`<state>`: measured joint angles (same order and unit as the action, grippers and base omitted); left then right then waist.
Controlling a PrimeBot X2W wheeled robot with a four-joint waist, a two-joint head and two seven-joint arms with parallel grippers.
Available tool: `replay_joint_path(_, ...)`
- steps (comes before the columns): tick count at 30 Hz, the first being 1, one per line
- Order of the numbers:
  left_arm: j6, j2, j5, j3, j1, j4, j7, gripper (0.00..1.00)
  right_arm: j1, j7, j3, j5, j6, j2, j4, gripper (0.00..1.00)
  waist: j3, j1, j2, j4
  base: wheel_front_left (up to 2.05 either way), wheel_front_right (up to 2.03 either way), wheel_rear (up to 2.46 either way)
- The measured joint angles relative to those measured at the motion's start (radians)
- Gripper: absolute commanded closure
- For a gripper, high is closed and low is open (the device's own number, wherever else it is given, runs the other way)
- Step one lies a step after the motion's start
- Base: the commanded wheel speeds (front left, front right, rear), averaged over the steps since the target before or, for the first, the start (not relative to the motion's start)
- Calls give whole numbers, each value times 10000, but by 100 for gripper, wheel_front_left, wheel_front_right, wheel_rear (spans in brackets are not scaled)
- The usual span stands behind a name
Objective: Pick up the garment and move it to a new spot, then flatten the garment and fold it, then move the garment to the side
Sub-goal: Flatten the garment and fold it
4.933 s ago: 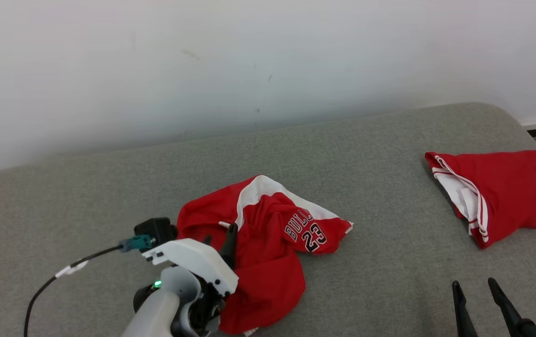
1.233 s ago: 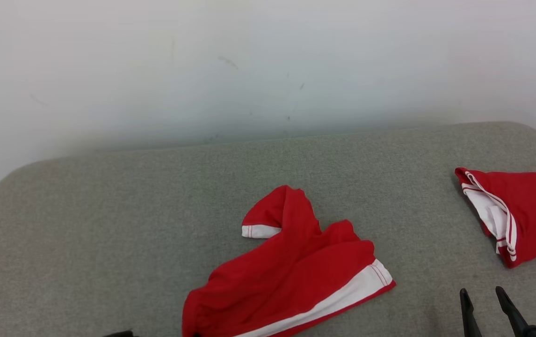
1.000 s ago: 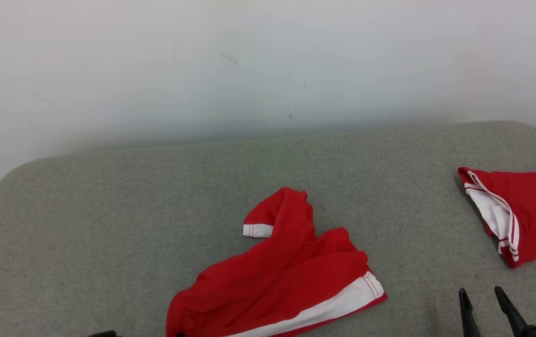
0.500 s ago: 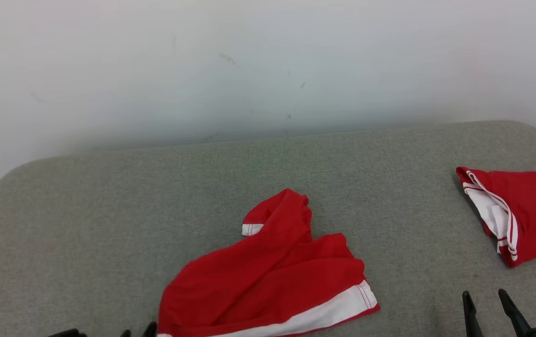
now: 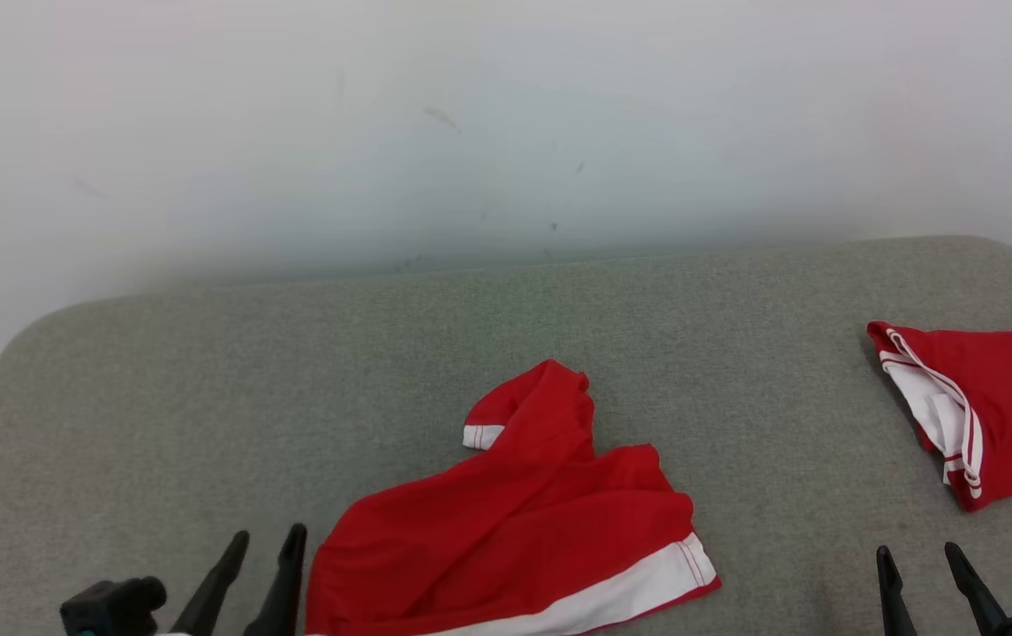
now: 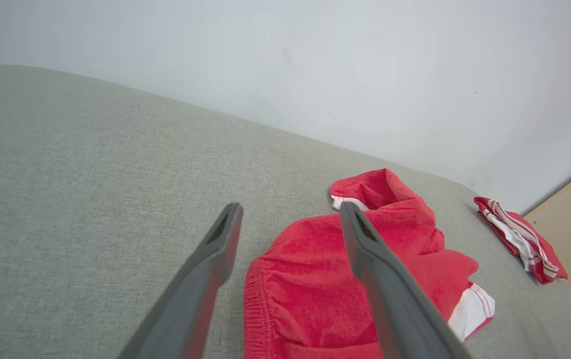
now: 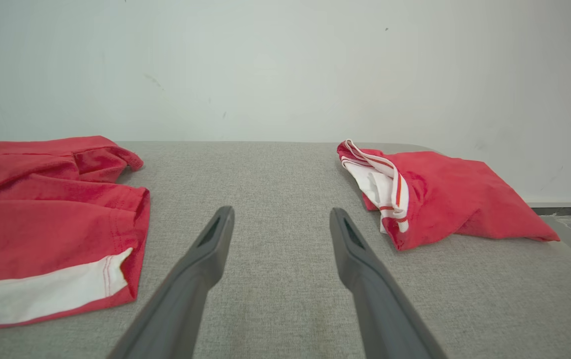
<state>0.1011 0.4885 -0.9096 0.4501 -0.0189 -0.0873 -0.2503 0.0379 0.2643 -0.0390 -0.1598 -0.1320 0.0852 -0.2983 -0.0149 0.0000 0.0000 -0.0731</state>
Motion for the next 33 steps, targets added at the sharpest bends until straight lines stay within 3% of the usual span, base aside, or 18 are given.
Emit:
replay_joint_path(8,151,-499,1523,608,-483,817,-77,0,-78,0,119,29,0,33,102,0,5,0,0,-307,0,0,0)
replay_joint_path(13,-56,-867,2142,1354,-1098,667,-31,0,-174,-2,205,33,0,58,157,0,52,0,0,-616,0,0,0)
replay_joint_path(25,-698,-2217,3016,3120,-2383,-1519,571,0,-287,0,247,29,0,58,232,0,270,0,0,-1534,0,0,0)
replay_joint_path(33,-1043,-2709,3513,3958,-2932,-3419,918,0,-340,0,272,25,0,15,232,0,446,0,0,-1870,0,0,0)
